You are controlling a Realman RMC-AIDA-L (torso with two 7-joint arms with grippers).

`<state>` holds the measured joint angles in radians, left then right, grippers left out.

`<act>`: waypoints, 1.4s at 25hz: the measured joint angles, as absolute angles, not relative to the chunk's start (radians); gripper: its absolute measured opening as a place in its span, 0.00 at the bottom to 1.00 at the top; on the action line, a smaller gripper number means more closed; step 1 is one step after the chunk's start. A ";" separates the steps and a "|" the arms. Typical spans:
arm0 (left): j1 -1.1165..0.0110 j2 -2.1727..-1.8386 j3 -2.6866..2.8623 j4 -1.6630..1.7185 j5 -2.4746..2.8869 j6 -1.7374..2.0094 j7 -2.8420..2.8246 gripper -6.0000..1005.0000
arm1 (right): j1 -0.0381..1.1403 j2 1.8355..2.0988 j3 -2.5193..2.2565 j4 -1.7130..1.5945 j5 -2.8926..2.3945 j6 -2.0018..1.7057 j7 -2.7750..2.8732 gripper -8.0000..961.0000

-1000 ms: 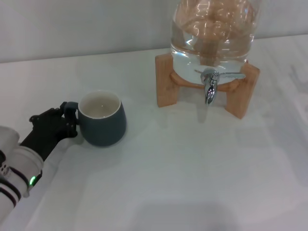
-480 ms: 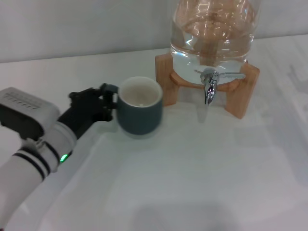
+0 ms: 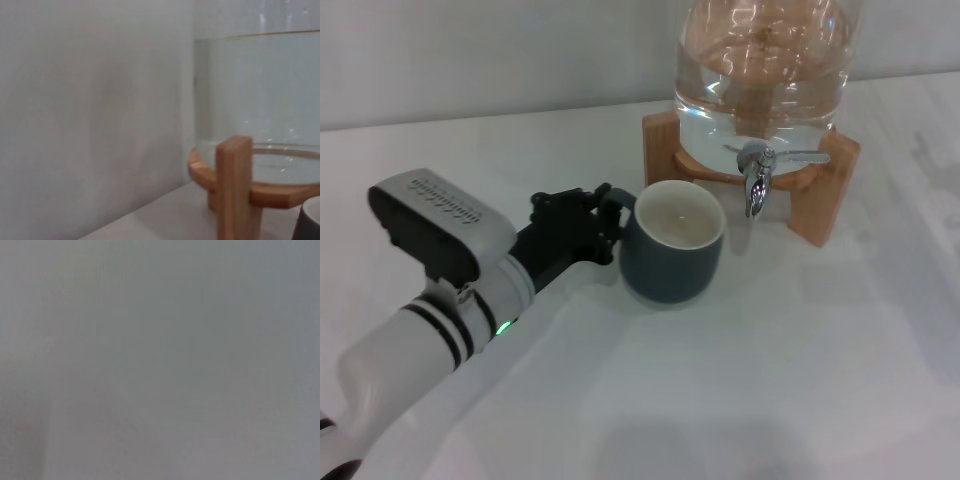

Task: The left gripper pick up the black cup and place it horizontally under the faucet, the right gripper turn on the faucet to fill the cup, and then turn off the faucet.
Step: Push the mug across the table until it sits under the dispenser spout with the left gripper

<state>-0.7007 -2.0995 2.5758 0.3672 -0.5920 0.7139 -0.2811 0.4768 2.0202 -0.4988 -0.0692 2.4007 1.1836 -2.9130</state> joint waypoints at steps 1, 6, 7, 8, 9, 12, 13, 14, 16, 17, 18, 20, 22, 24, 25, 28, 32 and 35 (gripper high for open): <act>-0.707 -2.099 2.582 0.371 -0.592 0.711 -0.281 0.12 | 0.477 2.020 -0.499 -0.069 2.401 1.184 -2.913 0.86; -0.741 -2.102 2.613 0.371 -0.594 0.684 -0.283 0.12 | 0.488 2.021 -0.501 -0.069 2.397 1.184 -2.913 0.86; -0.747 -2.104 2.615 0.371 -0.597 0.667 -0.283 0.12 | 0.490 2.021 -0.502 -0.068 2.396 1.185 -2.913 0.86; -0.752 -2.105 2.615 0.371 -0.599 0.650 -0.283 0.12 | 0.491 2.022 -0.502 -0.068 2.395 1.185 -2.913 0.86; -0.756 -2.106 2.616 0.371 -0.600 0.638 -0.283 0.12 | 0.491 2.022 -0.502 -0.068 2.395 1.186 -2.913 0.86; -0.759 -2.108 2.617 0.376 -0.599 0.623 -0.284 0.12 | 0.491 2.022 -0.502 -0.066 2.394 1.186 -2.913 0.86; -0.760 -2.108 2.619 0.380 -0.596 0.619 -0.284 0.12 | 0.491 2.022 -0.502 -0.065 2.394 1.186 -2.913 0.86; -0.760 -2.108 2.619 0.380 -0.596 0.619 -0.284 0.12 | 0.491 2.022 -0.502 -0.065 2.394 1.186 -2.913 0.86; -0.761 -2.108 2.625 0.382 -0.593 0.618 -0.284 0.12 | 0.490 2.023 -0.502 -0.062 2.394 1.186 -2.913 0.86; -0.764 -2.108 2.634 0.383 -0.592 0.618 -0.283 0.12 | 0.490 2.023 -0.502 -0.059 2.394 1.186 -2.913 0.86; -0.766 -2.108 2.640 0.383 -0.592 0.618 -0.282 0.12 | 0.491 2.024 -0.502 -0.057 2.395 1.186 -2.913 0.86; -0.776 -2.108 2.660 0.383 -0.592 0.618 -0.280 0.12 | 0.491 2.024 -0.502 -0.055 2.396 1.186 -2.913 0.86; -0.789 -2.108 2.678 0.379 -0.592 0.615 -0.278 0.12 | 0.491 2.023 -0.502 -0.055 2.396 1.186 -2.913 0.86; -0.798 -2.108 2.682 0.376 -0.592 0.610 -0.277 0.12 | 0.491 2.023 -0.502 -0.055 2.396 1.186 -2.913 0.86; -0.801 -2.108 2.682 0.376 -0.592 0.609 -0.276 0.12 | 0.491 2.023 -0.502 -0.055 2.396 1.186 -2.913 0.86; -0.806 -2.108 2.683 0.374 -0.592 0.607 -0.266 0.12 | 0.491 2.023 -0.502 -0.055 2.397 1.186 -2.913 0.86; -0.807 -2.108 2.683 0.374 -0.592 0.607 -0.212 0.12 | 0.491 2.023 -0.502 -0.054 2.399 1.186 -2.913 0.86; -0.806 -2.108 2.683 0.380 -0.592 0.607 -0.200 0.11 | 0.491 2.023 -0.502 -0.054 2.399 1.186 -2.913 0.86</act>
